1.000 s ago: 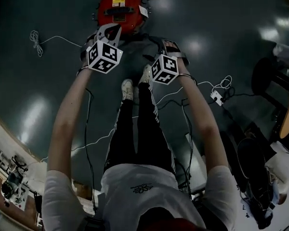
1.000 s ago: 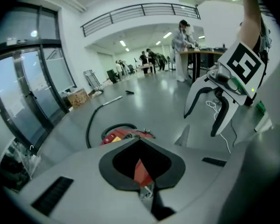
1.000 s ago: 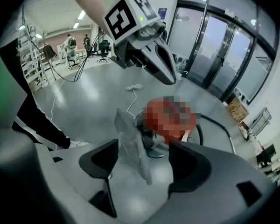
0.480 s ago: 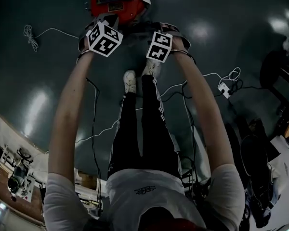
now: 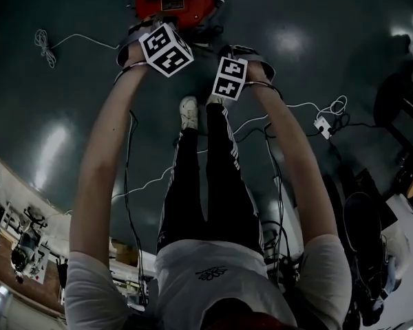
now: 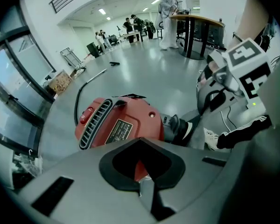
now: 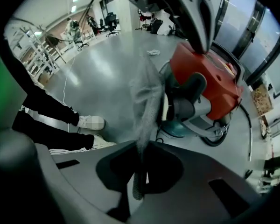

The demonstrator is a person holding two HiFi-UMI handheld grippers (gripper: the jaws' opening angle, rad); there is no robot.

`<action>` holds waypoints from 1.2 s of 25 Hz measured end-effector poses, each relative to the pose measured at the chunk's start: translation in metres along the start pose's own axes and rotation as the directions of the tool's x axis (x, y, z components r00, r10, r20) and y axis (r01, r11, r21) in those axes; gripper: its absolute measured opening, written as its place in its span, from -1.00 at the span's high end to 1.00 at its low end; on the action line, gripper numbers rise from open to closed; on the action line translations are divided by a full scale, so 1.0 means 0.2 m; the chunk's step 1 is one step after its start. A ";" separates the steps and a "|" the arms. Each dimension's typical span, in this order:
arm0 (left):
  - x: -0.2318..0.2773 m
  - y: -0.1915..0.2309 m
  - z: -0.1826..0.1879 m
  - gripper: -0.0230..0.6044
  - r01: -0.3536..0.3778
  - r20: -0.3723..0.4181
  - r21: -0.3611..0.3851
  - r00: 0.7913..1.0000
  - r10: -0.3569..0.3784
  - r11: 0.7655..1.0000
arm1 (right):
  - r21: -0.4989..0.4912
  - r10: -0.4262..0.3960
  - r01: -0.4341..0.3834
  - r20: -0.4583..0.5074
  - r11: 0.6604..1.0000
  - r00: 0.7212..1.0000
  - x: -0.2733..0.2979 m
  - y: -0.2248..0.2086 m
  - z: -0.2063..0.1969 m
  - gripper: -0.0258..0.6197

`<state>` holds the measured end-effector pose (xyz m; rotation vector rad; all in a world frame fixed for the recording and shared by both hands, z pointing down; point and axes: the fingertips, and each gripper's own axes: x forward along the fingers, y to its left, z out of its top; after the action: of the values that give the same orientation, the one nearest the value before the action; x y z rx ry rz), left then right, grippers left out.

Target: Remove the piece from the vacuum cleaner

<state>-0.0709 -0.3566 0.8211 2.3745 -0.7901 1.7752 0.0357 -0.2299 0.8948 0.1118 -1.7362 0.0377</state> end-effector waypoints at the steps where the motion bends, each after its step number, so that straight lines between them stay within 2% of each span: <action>1: 0.01 0.00 0.00 0.92 0.002 -0.007 0.001 1.000 -0.002 1.000 | -0.021 -0.003 0.003 0.004 1.000 1.000 0.01 0.04 0.01 0.84; 5: 0.02 0.00 0.00 0.92 0.000 -0.020 0.009 1.000 0.001 1.000 | -0.030 0.007 -0.006 0.009 1.000 1.000 0.02 0.08 0.05 0.84; 9: 0.01 -0.01 0.00 0.92 -0.021 -0.012 -0.003 1.000 0.021 1.000 | -0.091 0.008 -0.010 -0.016 0.996 1.000 0.00 0.12 0.06 0.84; 12: 0.01 0.00 0.00 0.92 -0.021 -0.010 -0.021 1.000 0.021 1.000 | -0.040 0.022 -0.023 -0.015 0.999 1.000 -0.01 0.16 0.08 0.84; 15: 0.03 0.02 0.01 0.92 -0.069 -0.021 -0.012 0.997 0.069 0.998 | -0.007 0.034 -0.034 -0.012 0.999 0.999 -0.04 0.20 0.08 0.84; 17: 0.07 0.06 0.03 0.92 -0.091 -0.029 -0.043 0.996 0.090 0.995 | -0.007 0.048 -0.048 -0.009 0.999 0.999 -0.03 0.23 0.10 0.84; 21: 0.13 0.13 0.08 0.92 -0.087 -0.073 -0.067 0.994 0.082 0.994 | -0.038 0.056 -0.057 -0.026 0.998 0.998 0.00 0.26 0.11 0.84; 25: 0.13 0.13 0.08 0.92 -0.090 -0.027 -0.107 0.996 0.087 0.990 | -0.110 0.063 -0.068 -0.050 0.992 0.997 0.03 0.28 0.10 0.84; 30: 0.14 0.13 0.08 0.92 -0.094 -0.028 -0.124 0.995 0.091 0.988 | -0.132 0.057 -0.061 -0.033 0.989 0.998 0.04 0.30 0.11 0.84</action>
<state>-0.0636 -0.3951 0.8361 2.2694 -0.9924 1.7267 0.0061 -0.1730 0.9018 -0.0385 -1.7072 -0.0328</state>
